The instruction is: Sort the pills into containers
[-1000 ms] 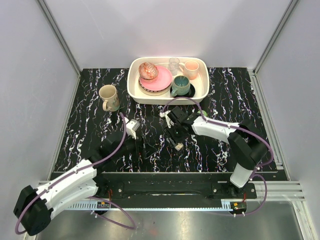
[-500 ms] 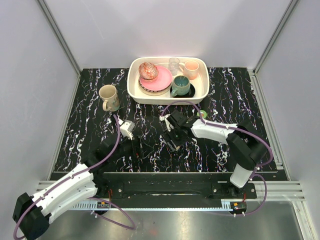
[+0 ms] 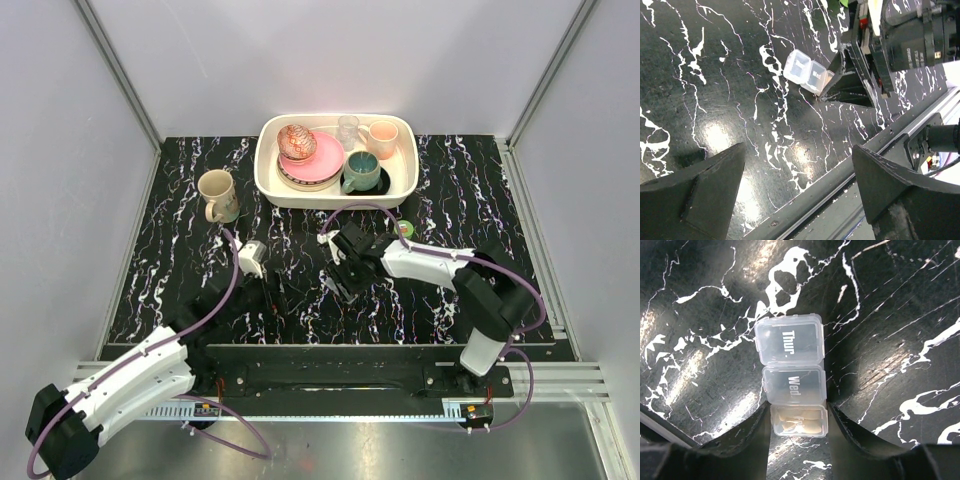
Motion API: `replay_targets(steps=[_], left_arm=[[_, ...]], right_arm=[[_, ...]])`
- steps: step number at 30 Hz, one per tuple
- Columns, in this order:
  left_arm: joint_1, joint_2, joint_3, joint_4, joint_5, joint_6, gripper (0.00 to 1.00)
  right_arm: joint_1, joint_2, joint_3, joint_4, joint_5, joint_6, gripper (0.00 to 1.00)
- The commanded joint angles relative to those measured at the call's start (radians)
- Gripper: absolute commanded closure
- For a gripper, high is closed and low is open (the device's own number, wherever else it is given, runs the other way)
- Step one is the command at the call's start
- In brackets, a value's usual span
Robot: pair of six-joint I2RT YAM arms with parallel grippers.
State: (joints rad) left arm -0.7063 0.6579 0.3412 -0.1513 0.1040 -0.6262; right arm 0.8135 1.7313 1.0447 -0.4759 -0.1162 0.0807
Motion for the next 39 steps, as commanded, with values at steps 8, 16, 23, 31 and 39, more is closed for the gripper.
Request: replay_targets(steps=[8, 16, 23, 31, 39], left_arm=[[0.004, 0.026, 0.168, 0.006, -0.099, -0.208, 0.05], [0.014, 0.077, 0.263, 0.030, -0.109, -0.242, 0.09], [0.016, 0.097, 0.268, 0.048, -0.047, -0.260, 0.17], [0.016, 0.066, 0.220, 0.116, 0.034, -0.328, 0.25], [0.016, 0.025, 0.193, 0.107, 0.049, -0.345, 0.30]], right_arm=[[0.091, -0.239, -0.014, 0.020, -0.048, 0.002, 0.66], [0.176, -0.348, 0.035, -0.004, -0.132, 0.051, 0.66], [0.197, -0.417, 0.078, -0.007, -0.131, 0.077, 0.67], [0.197, -0.431, 0.103, 0.013, -0.086, 0.074, 0.68], [0.199, -0.449, 0.112, 0.060, -0.062, 0.082, 0.69]])
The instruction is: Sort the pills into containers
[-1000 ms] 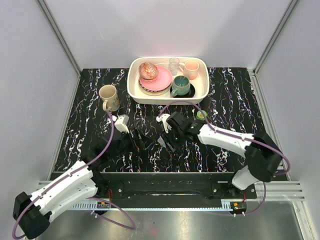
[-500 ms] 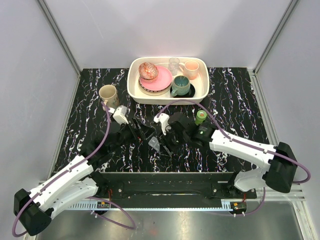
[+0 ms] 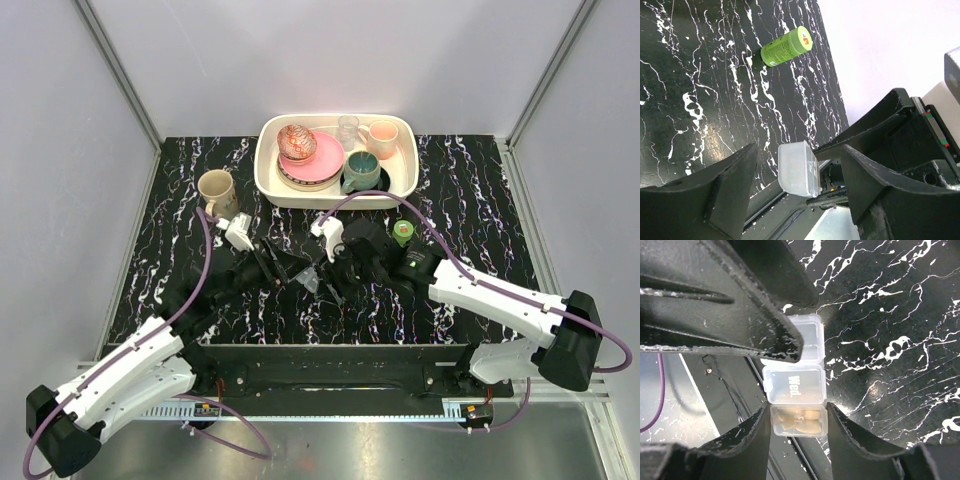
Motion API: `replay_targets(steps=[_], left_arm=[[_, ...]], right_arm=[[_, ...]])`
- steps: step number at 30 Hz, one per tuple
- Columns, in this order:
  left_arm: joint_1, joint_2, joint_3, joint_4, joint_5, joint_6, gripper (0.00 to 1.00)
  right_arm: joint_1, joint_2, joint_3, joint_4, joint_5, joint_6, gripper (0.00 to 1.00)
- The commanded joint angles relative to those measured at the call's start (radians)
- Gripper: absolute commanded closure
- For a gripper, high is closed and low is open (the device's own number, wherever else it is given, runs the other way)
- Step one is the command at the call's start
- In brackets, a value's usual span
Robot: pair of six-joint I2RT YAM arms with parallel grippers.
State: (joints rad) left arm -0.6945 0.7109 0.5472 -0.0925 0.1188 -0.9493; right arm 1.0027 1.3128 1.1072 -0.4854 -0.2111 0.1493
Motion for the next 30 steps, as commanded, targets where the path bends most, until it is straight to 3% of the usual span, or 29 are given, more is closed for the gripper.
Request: replay_targets(steps=[1, 12, 22, 30], left_arm=[[0.004, -0.031, -0.018, 0.048, 0.035, -0.023, 0.30], [0.003, -0.007, -0.024, 0.071, 0.058, -0.032, 0.35], [0.003, 0.005, -0.023, 0.089, 0.067, -0.036, 0.49], [0.003, -0.007, -0.047, 0.125, 0.071, -0.065, 0.81]], right_arm=[[0.011, -0.035, 0.049, 0.077, 0.038, 0.015, 0.69], [0.010, -0.026, 0.069, 0.090, 0.018, 0.015, 0.70], [0.010, -0.024, 0.075, 0.090, 0.009, 0.007, 0.69], [0.011, -0.009, 0.089, 0.091, 0.007, 0.006, 0.57]])
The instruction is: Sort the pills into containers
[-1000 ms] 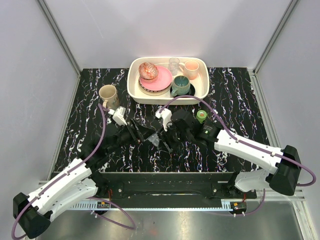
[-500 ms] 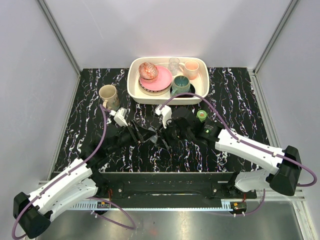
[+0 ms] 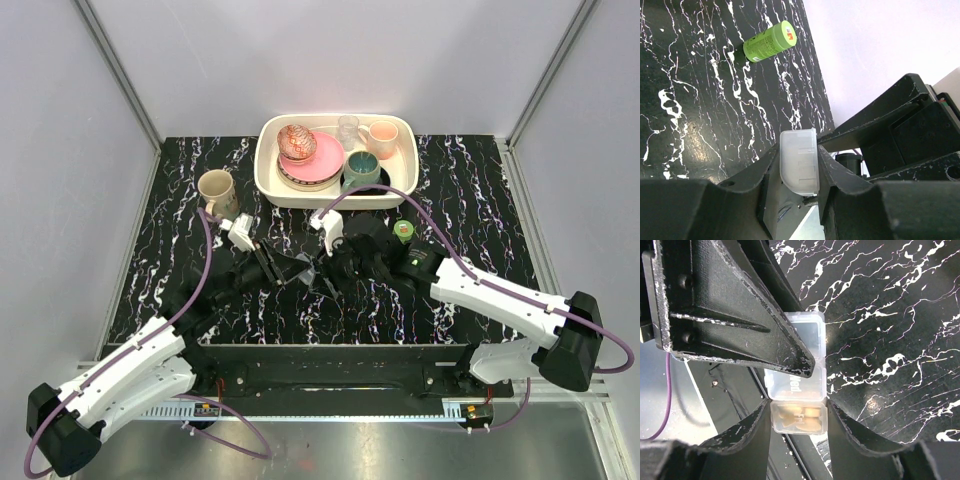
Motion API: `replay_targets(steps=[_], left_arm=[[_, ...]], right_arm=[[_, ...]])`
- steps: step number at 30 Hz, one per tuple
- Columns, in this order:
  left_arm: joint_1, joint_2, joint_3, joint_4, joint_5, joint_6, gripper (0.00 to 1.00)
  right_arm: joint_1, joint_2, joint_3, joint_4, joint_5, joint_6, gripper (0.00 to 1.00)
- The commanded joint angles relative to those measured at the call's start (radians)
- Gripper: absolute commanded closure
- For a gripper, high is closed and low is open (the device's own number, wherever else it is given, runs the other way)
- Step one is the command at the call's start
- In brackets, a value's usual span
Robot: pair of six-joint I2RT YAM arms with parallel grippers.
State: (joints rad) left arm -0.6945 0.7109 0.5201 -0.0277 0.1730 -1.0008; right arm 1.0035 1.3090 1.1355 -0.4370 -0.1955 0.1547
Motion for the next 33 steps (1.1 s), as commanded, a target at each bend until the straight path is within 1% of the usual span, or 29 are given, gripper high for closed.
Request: replay_targets(steps=[1, 3, 4, 8, 11, 16, 20, 21, 23, 24, 25, 26, 27, 28, 29, 30, 31, 32, 33], left_arm=[[0.003, -0.007, -0.028, 0.072, 0.017, -0.019, 0.83], [0.003, -0.014, -0.037, 0.083, 0.019, -0.035, 0.90], [0.003, -0.017, -0.043, 0.086, 0.019, -0.038, 0.92], [0.003, -0.030, -0.052, 0.087, 0.011, -0.050, 0.96], [0.003, -0.040, -0.063, 0.092, 0.010, -0.058, 0.97], [0.003, -0.053, -0.081, 0.113, 0.006, -0.087, 0.99], [0.003, -0.068, -0.094, 0.156, -0.003, -0.123, 1.00], [0.003, -0.074, -0.095, 0.170, -0.003, -0.130, 1.00], [0.003, -0.079, -0.094, 0.207, -0.009, -0.148, 1.00], [0.003, -0.085, -0.092, 0.224, -0.012, -0.156, 1.00], [0.003, -0.090, -0.094, 0.253, -0.018, -0.165, 1.00], [0.003, -0.100, -0.092, 0.267, -0.033, -0.183, 1.00], [0.003, -0.106, -0.088, 0.278, -0.041, -0.191, 1.00], [0.004, -0.110, -0.083, 0.294, -0.050, -0.197, 1.00], [0.004, -0.116, -0.077, 0.298, -0.069, -0.206, 1.00], [0.004, -0.122, -0.062, 0.299, -0.078, -0.211, 1.00], [0.004, -0.125, -0.054, 0.307, -0.085, -0.216, 1.00], [0.004, -0.128, -0.048, 0.313, -0.099, -0.226, 1.00], [0.004, -0.134, -0.040, 0.322, -0.107, -0.232, 1.00]], right_arm=[[0.009, -0.002, 0.064, 0.041, -0.009, 0.000, 0.55], [0.010, 0.010, 0.078, 0.041, -0.013, -0.001, 0.50], [0.009, 0.016, 0.082, 0.043, -0.016, -0.001, 0.43], [0.009, 0.033, 0.105, 0.046, -0.045, -0.003, 0.31], [0.010, 0.035, 0.107, 0.058, -0.070, -0.001, 0.25], [0.010, 0.023, 0.109, 0.066, -0.093, 0.014, 0.21], [0.010, -0.039, 0.087, 0.076, -0.053, 0.052, 0.18], [0.010, -0.077, 0.080, 0.092, -0.012, 0.069, 0.16], [0.011, -0.138, 0.055, 0.110, 0.045, 0.144, 0.12], [0.010, -0.158, 0.044, 0.139, 0.104, 0.178, 0.11], [0.009, -0.177, 0.011, 0.161, 0.131, 0.259, 0.11], [0.009, -0.216, -0.011, 0.188, 0.155, 0.305, 0.12], [0.009, -0.237, -0.038, 0.255, 0.189, 0.357, 0.13], [0.009, -0.255, -0.104, 0.297, 0.189, 0.465, 0.15], [0.009, -0.289, -0.143, 0.341, 0.214, 0.523, 0.16], [0.009, -0.303, -0.182, 0.435, 0.225, 0.580, 0.18], [0.010, -0.316, -0.263, 0.504, 0.234, 0.688, 0.21], [0.009, -0.338, -0.302, 0.553, 0.243, 0.738, 0.22], [0.010, -0.344, -0.339, 0.654, 0.255, 0.775, 0.24]])
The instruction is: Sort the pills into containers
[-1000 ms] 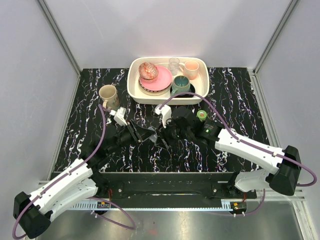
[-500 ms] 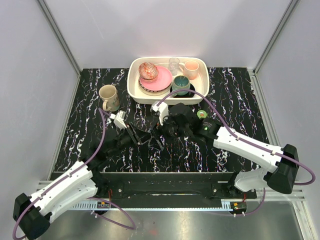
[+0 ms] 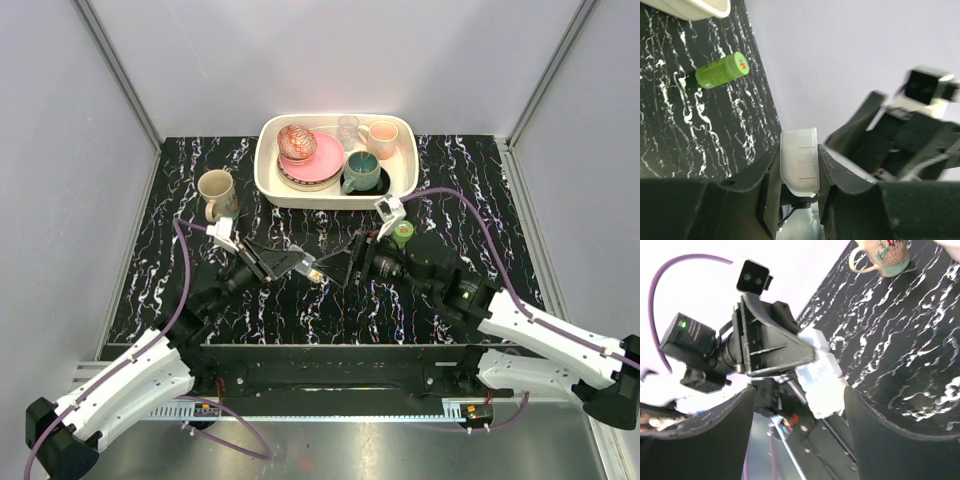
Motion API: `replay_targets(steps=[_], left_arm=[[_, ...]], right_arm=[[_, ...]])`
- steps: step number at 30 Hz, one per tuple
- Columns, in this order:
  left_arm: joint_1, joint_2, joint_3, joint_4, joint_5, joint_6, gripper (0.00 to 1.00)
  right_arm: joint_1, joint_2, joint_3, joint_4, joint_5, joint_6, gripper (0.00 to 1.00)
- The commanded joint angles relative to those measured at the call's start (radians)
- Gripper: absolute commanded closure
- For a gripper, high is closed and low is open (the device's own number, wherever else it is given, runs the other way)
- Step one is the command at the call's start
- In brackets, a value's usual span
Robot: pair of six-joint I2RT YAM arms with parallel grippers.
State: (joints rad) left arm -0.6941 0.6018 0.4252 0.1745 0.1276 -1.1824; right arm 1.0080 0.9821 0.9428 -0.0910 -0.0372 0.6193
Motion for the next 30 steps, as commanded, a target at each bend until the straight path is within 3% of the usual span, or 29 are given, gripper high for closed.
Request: replay_targets(steps=[1, 14, 30], left_arm=[[0.004, -0.028, 0.060, 0.128, -0.071, -0.057, 1.00], [0.002, -0.073, 0.044, 0.190, -0.224, -0.138, 1.00], [0.002, -0.046, 0.037, 0.241, -0.203, -0.161, 1.00]], right_arm=[[0.004, -0.022, -0.206, 0.353, 0.103, 0.360, 0.25], [0.006, -0.005, -0.305, 0.672, 0.194, 0.404, 0.19], [0.006, 0.116, -0.263, 0.798, 0.152, 0.435, 0.35]])
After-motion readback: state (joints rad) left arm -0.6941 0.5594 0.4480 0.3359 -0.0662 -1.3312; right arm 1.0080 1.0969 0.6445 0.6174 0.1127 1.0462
